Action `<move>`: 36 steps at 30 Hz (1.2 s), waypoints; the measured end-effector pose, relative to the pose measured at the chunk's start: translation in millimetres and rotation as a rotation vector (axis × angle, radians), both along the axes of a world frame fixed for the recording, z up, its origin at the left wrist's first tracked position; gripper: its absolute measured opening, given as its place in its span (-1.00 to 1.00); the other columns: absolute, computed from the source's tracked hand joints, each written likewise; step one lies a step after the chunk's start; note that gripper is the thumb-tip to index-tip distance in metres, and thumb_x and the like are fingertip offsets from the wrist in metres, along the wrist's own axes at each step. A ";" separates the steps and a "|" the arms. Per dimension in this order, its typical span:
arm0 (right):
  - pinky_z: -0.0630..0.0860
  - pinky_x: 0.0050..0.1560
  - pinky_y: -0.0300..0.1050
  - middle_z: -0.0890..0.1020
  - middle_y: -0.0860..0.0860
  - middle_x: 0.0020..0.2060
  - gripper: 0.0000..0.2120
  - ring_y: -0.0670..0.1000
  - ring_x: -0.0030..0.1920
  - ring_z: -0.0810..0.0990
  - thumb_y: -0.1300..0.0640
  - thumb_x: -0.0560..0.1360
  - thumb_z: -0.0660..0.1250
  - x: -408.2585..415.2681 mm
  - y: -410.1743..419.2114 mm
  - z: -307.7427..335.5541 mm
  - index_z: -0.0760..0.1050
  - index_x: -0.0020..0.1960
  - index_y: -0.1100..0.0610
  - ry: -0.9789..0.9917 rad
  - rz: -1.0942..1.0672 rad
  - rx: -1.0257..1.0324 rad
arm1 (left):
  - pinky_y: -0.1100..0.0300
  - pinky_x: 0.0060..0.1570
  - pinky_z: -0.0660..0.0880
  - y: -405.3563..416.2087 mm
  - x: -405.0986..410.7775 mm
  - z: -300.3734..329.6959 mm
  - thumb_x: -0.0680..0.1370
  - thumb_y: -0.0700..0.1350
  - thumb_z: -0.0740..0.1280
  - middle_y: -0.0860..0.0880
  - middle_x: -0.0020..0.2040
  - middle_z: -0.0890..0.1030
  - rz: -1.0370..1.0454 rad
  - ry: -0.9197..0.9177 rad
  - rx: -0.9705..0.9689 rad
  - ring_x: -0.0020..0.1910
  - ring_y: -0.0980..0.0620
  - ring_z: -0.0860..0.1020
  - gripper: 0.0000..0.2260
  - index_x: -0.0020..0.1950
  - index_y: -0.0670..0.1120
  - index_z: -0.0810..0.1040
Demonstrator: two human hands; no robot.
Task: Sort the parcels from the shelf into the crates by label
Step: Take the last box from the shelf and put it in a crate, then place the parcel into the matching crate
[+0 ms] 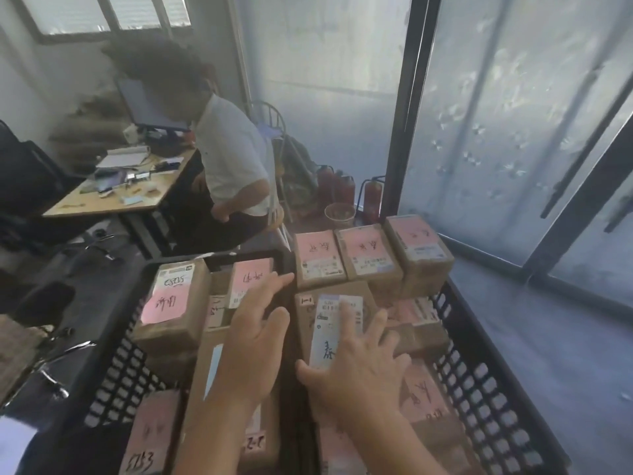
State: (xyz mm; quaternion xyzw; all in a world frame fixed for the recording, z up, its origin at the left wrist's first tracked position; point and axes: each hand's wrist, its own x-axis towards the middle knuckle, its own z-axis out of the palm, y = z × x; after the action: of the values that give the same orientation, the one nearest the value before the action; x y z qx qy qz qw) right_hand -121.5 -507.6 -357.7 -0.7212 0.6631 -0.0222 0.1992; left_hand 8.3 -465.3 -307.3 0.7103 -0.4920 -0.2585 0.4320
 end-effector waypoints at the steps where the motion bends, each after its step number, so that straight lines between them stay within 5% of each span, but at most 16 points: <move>1: 0.23 0.40 0.33 -0.13 0.25 0.64 0.13 0.35 0.52 0.14 -0.59 0.34 0.21 3.3 -0.3 -3.0 -0.29 0.65 -0.16 0.011 0.000 -0.019 | 0.74 0.08 0.08 -2.1 3.1 -3.6 0.70 -0.16 0.16 0.30 0.53 0.36 -0.002 -0.005 0.008 0.51 0.38 0.21 -0.60 0.46 0.23 0.47; 5: 0.24 0.42 0.34 -0.15 0.27 0.63 0.14 0.36 0.53 0.13 -0.62 0.36 0.18 6.9 -3.8 -5.8 -0.31 0.66 -0.14 0.041 0.007 -0.024 | 0.76 0.06 0.09 -6.1 8.3 -10.9 0.71 -0.14 0.17 0.30 0.53 0.35 -0.010 0.004 0.007 0.53 0.34 0.21 -0.62 0.46 0.23 0.47; 12: 0.20 0.47 0.43 -0.26 0.12 0.68 0.18 0.35 0.62 0.04 -0.70 0.30 0.13 -9.3 -9.5 9.6 -0.34 0.66 -0.19 -0.018 0.025 0.039 | 0.42 0.32 0.20 -4.6 6.2 -0.4 0.71 -0.03 0.17 0.29 0.54 0.35 -0.032 -0.056 -0.028 0.52 0.31 0.25 -0.65 0.47 0.26 0.45; 14: 0.09 0.52 0.49 -0.27 0.05 0.68 0.15 0.31 0.67 -0.09 -0.71 0.31 0.11 -19.0 -11.5 18.8 -0.34 0.65 -0.22 -0.046 0.067 -0.005 | 0.17 0.44 0.37 -1.0 7.2 7.9 0.63 0.15 0.13 0.32 0.52 0.36 -0.013 -0.105 -0.051 0.52 0.29 0.28 -0.61 0.46 0.33 0.41; 17: -0.08 0.57 0.49 -0.22 -0.06 0.69 0.06 0.19 0.68 -0.22 -0.68 0.35 0.11 -34.1 -13.6 43.3 -0.29 0.65 -0.29 -0.120 0.175 -0.139 | -0.16 0.54 0.31 8.7 5.6 23.6 0.52 0.28 0.12 0.34 0.52 0.33 0.050 -0.191 -0.058 0.54 0.27 0.24 -0.50 0.49 0.37 0.33; 25: 0.01 0.62 0.38 -0.04 -0.18 0.68 0.02 0.08 0.69 -0.11 -0.59 0.33 0.32 -61.4 -7.2 121.8 -0.13 0.61 -0.39 -0.402 0.471 -0.331 | 0.06 0.40 0.28 78.5 -19.0 70.2 0.57 0.10 0.38 0.39 0.42 0.21 0.245 -0.272 -0.109 0.40 0.34 0.18 -0.39 0.55 0.40 0.20; 32: 0.15 0.61 0.33 0.04 -0.23 0.66 0.05 0.05 0.68 -0.01 -0.59 0.29 0.34 -69.7 63.2 144.8 -0.09 0.63 -0.37 -0.559 0.861 -0.303 | -0.19 0.55 0.28 199.1 -70.8 80.6 0.42 0.40 0.27 0.24 0.60 0.24 0.575 -0.379 -0.085 0.59 0.13 0.20 -0.28 0.57 0.36 0.18; 36: 0.10 0.63 0.32 0.01 -0.23 0.67 0.06 0.04 0.68 -0.05 -0.62 0.28 0.32 -74.4 137.3 145.2 -0.13 0.61 -0.38 -0.610 1.105 -0.262 | -0.01 0.52 0.30 289.2 -112.8 75.4 0.46 0.34 0.31 0.24 0.55 0.29 0.772 -0.448 -0.070 0.49 0.26 0.25 -0.31 0.58 0.30 0.21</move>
State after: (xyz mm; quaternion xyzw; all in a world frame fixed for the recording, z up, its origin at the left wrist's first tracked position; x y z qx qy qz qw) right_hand -195.9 -370.3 -212.6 -0.9360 0.0994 -0.2013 0.2711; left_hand -104.5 -176.1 -231.9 0.8652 -0.2806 0.0987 0.4036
